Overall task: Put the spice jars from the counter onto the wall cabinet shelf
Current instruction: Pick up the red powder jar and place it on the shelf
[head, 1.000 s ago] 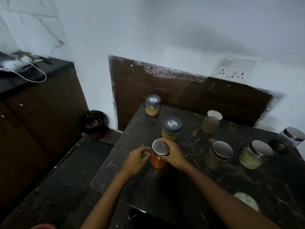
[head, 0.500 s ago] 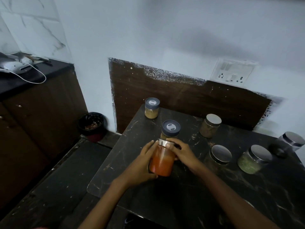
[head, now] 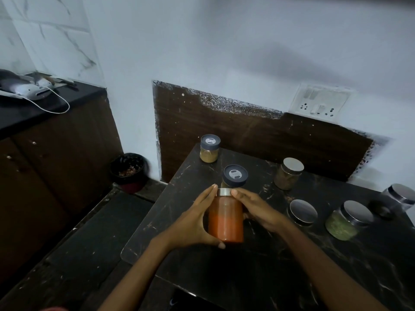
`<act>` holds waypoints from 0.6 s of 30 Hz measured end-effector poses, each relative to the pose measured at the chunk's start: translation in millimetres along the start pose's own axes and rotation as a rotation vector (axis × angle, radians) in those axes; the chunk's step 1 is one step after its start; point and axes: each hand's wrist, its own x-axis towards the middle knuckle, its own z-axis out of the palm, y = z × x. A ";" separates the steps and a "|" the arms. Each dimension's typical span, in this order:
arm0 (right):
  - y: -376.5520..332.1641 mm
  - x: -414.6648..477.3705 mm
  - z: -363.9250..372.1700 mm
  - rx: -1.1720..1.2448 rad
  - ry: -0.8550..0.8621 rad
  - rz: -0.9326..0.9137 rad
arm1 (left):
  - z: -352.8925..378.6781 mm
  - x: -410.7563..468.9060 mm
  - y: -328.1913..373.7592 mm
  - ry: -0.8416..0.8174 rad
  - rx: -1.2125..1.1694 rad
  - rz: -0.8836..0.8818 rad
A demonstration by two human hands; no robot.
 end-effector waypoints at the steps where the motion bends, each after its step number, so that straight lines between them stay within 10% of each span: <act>1: -0.6 -1.1 1.2 -0.013 0.003 0.006 | -0.1 -0.2 0.8 -0.002 0.006 0.000; 18: -21.5 -46.9 -9.3 -0.351 -0.301 -0.069 | -8.1 -4.6 13.3 -0.016 -0.368 -0.043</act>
